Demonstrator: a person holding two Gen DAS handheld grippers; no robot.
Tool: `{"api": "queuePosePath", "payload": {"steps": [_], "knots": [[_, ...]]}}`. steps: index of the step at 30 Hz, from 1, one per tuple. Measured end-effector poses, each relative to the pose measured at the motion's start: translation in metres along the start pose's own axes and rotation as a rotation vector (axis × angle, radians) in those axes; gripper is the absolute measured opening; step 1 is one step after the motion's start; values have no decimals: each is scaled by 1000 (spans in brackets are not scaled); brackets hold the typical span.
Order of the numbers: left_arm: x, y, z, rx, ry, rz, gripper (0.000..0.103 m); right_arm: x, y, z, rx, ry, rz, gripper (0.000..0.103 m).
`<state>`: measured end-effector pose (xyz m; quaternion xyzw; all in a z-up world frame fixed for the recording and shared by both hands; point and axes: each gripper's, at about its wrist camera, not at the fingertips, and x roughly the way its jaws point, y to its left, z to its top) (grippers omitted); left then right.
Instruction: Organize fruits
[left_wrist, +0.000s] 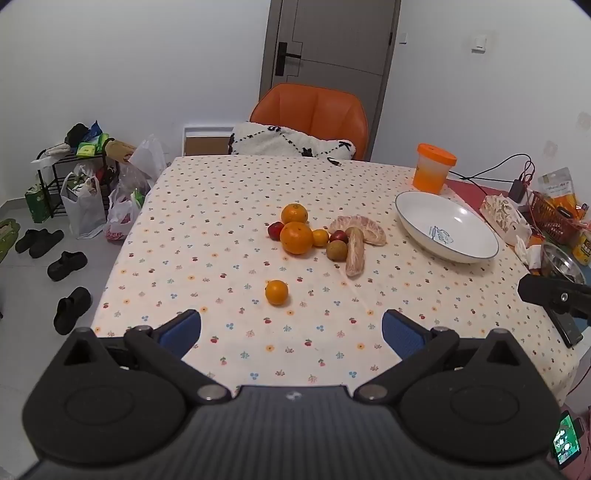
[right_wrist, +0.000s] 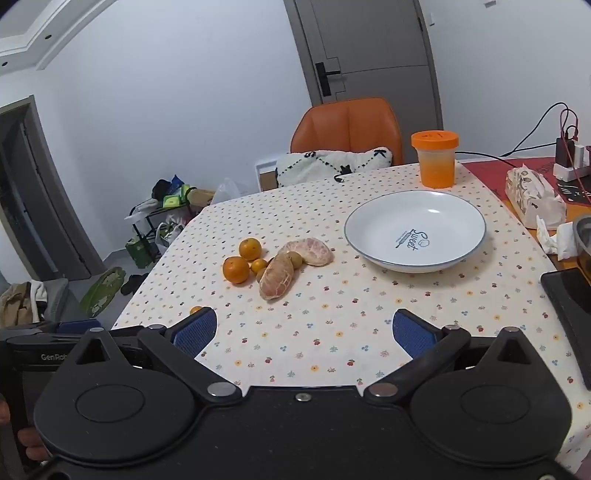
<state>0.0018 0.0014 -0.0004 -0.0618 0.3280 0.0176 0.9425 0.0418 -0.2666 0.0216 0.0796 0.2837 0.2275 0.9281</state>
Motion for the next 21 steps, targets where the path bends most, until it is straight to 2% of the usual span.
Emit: {"api": "queuePosePath", "payload": {"steps": [1,3,21], "knots": [[0,1,0,1,0,-3,103,11,5,-4,-2,21,-77,103],[-1,3,-2,1,-2,-6,103,12,5,-6,6,27,-89,103],[-8,-9,0,23,-28,3,103,11,8,-7,-12,42,-117,103]]}}
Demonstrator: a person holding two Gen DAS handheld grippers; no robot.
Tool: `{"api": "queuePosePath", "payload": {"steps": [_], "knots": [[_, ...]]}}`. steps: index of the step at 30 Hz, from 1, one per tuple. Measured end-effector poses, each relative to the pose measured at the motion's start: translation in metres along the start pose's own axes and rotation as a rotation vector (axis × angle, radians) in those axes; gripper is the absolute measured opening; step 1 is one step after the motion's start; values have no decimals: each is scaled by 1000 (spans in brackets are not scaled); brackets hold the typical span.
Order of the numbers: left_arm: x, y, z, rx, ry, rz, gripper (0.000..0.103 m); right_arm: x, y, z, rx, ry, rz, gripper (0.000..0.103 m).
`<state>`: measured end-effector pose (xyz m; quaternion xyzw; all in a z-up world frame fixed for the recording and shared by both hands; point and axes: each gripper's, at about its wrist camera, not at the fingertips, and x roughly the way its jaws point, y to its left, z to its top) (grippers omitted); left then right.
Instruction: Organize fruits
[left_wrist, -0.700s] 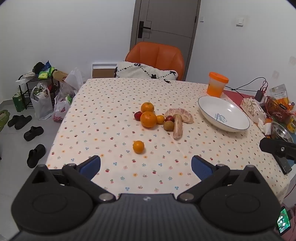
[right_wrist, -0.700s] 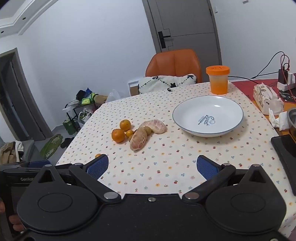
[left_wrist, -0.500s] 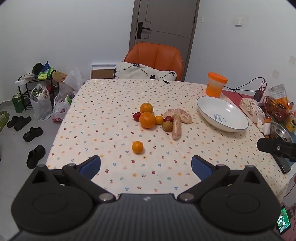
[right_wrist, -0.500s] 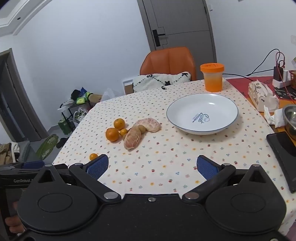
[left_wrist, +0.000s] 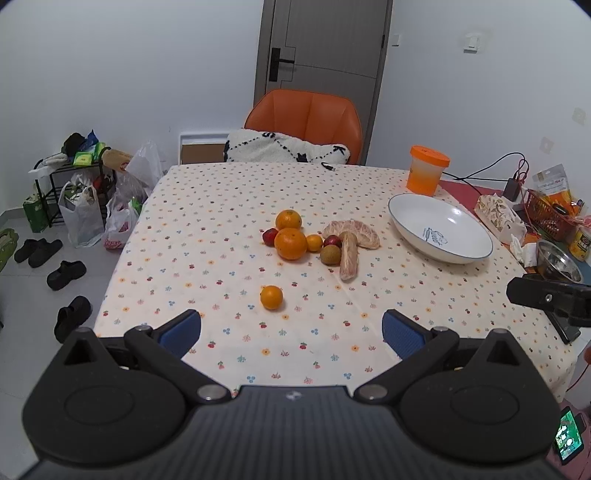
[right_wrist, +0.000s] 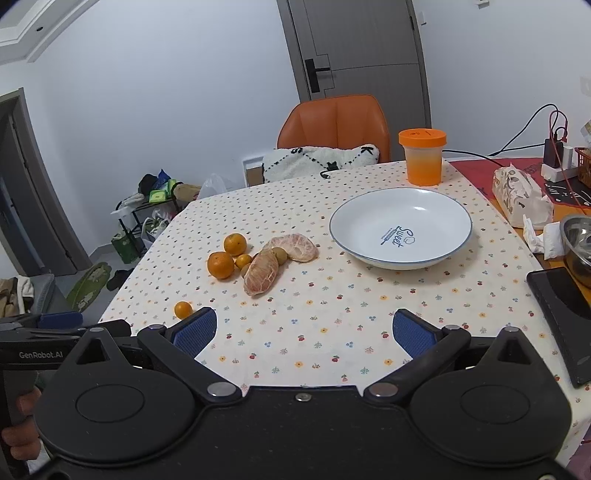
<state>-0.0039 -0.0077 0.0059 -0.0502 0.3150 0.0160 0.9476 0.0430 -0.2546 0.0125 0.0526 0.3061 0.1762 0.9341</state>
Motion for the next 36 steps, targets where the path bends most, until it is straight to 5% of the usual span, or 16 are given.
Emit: {"api": "queuePosePath", "payload": {"steps": [36], "knots": [[-3,5,1,-17,-5,-4,103,1,7,-1,-47,8,-16,103]]}}
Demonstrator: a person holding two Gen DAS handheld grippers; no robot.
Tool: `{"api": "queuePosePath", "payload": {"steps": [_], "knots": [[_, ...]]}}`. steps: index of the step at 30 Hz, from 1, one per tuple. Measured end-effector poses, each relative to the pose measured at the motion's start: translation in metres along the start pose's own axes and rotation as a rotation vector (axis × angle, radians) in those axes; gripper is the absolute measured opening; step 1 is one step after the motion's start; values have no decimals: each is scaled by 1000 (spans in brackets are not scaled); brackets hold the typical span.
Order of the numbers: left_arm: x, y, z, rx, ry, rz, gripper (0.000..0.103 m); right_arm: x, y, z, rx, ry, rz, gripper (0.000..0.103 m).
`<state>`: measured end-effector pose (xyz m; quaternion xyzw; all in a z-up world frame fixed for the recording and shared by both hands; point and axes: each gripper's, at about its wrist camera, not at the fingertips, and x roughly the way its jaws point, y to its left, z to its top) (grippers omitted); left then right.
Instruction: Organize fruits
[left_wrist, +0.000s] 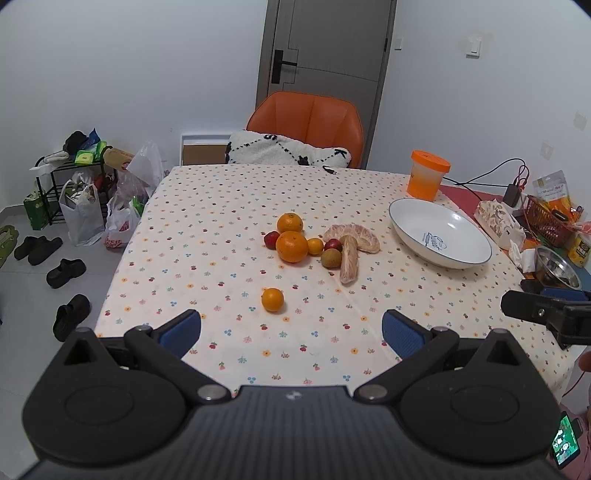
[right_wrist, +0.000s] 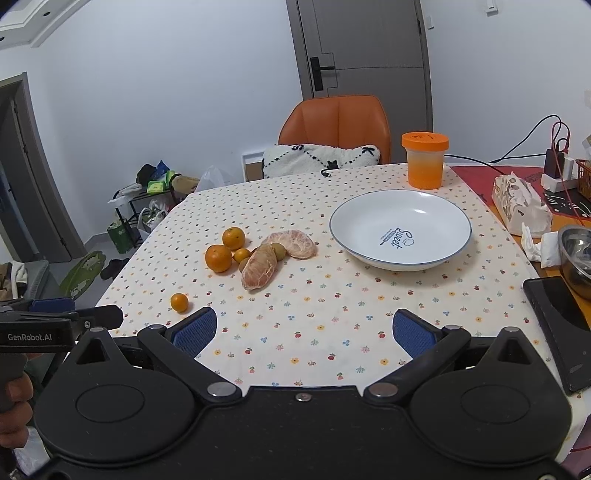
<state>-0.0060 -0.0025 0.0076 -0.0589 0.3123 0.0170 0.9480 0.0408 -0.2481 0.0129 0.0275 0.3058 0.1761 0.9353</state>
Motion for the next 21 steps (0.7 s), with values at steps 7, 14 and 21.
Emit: {"api": "queuePosePath", "payload": {"steps": [7,14,21], "knots": [[0,0,0,0,1,0,103,1,0,0,5,5,-1,103],[-1,-1,0,7,1,-3,103,1,0,-1,2,4,1,103],[-1,-1,0,6,4,-2,103,1,0,0,0,4,4,103]]}}
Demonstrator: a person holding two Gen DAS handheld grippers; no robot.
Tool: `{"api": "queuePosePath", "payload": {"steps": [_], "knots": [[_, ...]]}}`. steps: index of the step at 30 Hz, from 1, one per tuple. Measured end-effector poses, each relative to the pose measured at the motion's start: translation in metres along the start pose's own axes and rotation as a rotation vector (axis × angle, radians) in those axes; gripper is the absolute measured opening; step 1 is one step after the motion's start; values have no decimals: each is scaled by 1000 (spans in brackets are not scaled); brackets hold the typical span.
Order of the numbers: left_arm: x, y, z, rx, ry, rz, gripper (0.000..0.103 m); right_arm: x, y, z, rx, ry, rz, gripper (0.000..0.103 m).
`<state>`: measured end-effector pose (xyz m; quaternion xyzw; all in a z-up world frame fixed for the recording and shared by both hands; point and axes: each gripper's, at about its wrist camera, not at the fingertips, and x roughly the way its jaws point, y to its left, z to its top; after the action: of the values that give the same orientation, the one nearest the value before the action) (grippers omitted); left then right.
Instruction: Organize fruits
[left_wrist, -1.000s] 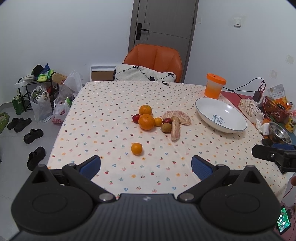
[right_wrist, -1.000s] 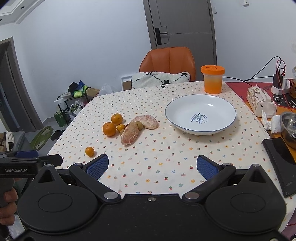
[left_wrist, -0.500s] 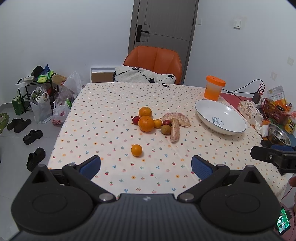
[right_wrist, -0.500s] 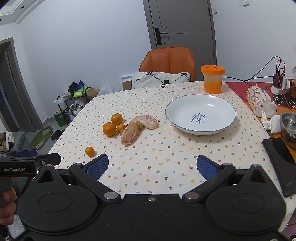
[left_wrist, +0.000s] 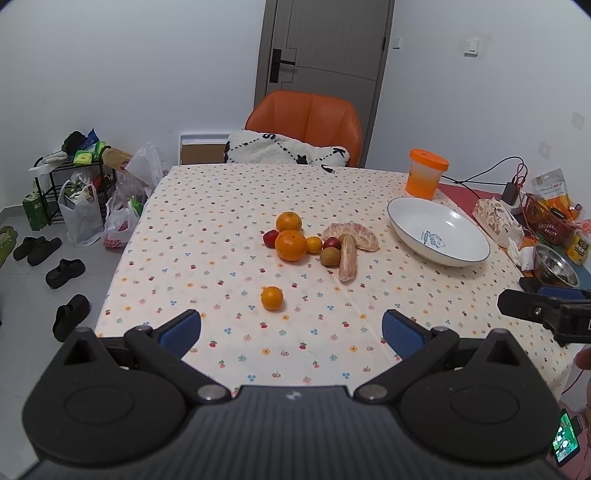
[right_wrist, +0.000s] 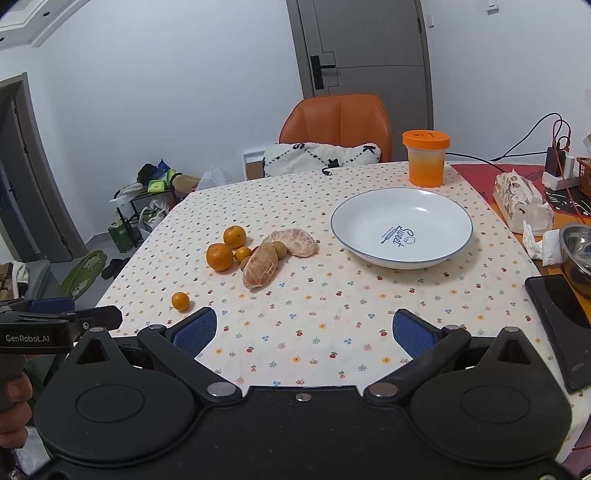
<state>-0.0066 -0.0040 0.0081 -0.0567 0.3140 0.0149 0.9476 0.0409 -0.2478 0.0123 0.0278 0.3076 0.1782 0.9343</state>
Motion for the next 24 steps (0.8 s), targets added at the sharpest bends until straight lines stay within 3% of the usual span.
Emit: {"api": "queuePosePath", "payload": {"steps": [15,24], "knots": [[6,13,0,-14,-27,-41,103,16,9,0,-40,14,47,103],[27,24,0,-35,-52,-112,101,35,7,2,-44,8,135,103]]}}
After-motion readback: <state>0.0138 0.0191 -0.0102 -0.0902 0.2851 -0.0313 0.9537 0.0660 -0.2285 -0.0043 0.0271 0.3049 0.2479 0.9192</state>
